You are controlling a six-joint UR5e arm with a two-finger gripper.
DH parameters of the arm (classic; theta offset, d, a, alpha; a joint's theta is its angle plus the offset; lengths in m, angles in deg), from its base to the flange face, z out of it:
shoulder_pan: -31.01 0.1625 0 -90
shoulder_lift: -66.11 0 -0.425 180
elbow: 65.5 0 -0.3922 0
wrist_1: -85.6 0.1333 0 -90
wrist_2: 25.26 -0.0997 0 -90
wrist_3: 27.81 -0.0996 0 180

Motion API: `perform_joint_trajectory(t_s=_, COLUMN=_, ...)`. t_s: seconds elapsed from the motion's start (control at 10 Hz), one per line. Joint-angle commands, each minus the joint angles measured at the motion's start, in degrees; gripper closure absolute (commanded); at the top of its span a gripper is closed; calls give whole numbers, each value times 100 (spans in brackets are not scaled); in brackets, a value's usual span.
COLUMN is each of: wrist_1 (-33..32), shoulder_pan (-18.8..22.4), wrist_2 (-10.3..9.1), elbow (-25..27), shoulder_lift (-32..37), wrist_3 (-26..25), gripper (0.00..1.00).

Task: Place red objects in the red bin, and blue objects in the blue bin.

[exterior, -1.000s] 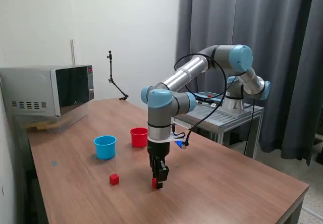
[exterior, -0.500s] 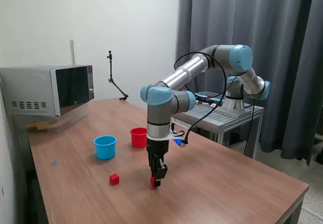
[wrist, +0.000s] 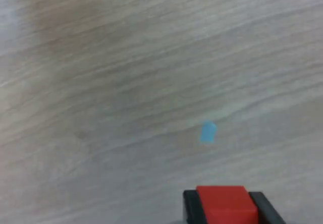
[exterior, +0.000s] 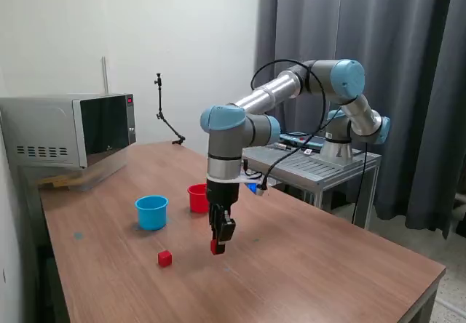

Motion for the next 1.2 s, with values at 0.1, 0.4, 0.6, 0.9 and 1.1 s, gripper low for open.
perform_joint_trajectory(t_s=0.1, wrist_1=547, shoulder_pan=-74, wrist_2=-24, elbow=-221, shoulder_lift=299, wrist_3=4, gripper=100)
perform_joint_trajectory(t_s=0.4, wrist_1=898, shoulder_pan=-180, wrist_2=-33, elbow=-204, shoulder_lift=598, wrist_3=39, gripper=100)
perform_joint_trajectory(t_s=0.6, wrist_1=989, shoulder_pan=-241, wrist_2=-24, elbow=-29, shoulder_lift=843, wrist_3=30, gripper=100)
perform_joint_trajectory(t_s=0.9, wrist_1=1006, shoulder_pan=-373, wrist_2=-24, elbow=278, shoulder_lift=1116, wrist_3=13, gripper=100)
perform_joint_trajectory(t_s=1.1, wrist_1=1006, shoulder_pan=-470, wrist_2=-24, elbow=481, shoulder_lift=1344, wrist_3=4, gripper=100)
